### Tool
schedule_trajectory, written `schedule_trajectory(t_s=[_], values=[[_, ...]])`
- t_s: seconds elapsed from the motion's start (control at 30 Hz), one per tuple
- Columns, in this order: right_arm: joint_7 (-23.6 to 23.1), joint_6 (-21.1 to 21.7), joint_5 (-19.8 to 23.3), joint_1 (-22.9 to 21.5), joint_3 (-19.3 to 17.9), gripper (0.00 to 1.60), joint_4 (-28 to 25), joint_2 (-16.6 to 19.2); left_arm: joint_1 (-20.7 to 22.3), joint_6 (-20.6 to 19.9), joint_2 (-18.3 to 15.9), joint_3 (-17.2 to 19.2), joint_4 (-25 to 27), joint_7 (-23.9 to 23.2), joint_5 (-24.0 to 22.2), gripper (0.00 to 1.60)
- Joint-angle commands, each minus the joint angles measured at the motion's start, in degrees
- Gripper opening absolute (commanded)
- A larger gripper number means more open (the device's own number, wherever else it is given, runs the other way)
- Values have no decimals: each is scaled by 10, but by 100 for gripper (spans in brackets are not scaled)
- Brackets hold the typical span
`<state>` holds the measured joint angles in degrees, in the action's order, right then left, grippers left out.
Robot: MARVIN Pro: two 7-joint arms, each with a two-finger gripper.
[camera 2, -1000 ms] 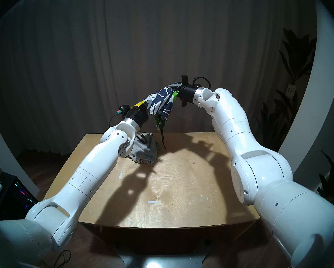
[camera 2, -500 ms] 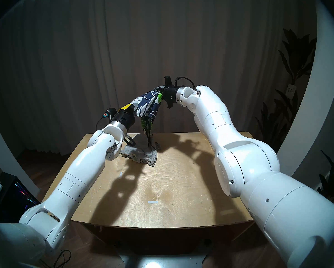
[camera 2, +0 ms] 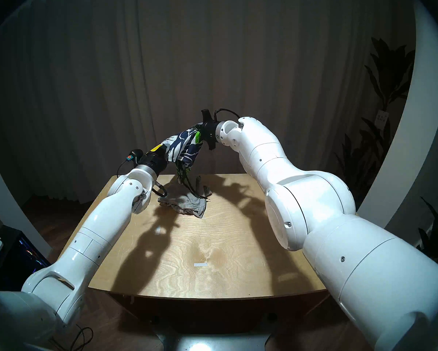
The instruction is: Fold pants twice and stack them
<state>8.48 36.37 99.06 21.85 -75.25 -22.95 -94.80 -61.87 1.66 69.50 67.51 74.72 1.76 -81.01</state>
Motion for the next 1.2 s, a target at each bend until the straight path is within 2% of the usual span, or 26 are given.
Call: schedule_trajectory(t_s=[0.0, 0.4, 0.63, 1.17], values=[[-24, -22, -8, -44, 4, 0, 19, -20, 18, 3, -11, 19, -15, -9, -4, 0], [-62, -30, -42, -46, 27, 0, 86, -26, 14, 2, 2, 12, -64, -30, -13, 0], [-85, -39, -65, -23, 48, 0, 111, -28, 13, 33, 13, -10, -101, -42, 16, 0], [-125, -36, -105, 16, 86, 0, 137, -14, 18, 62, 55, -47, -192, -42, 35, 0]])
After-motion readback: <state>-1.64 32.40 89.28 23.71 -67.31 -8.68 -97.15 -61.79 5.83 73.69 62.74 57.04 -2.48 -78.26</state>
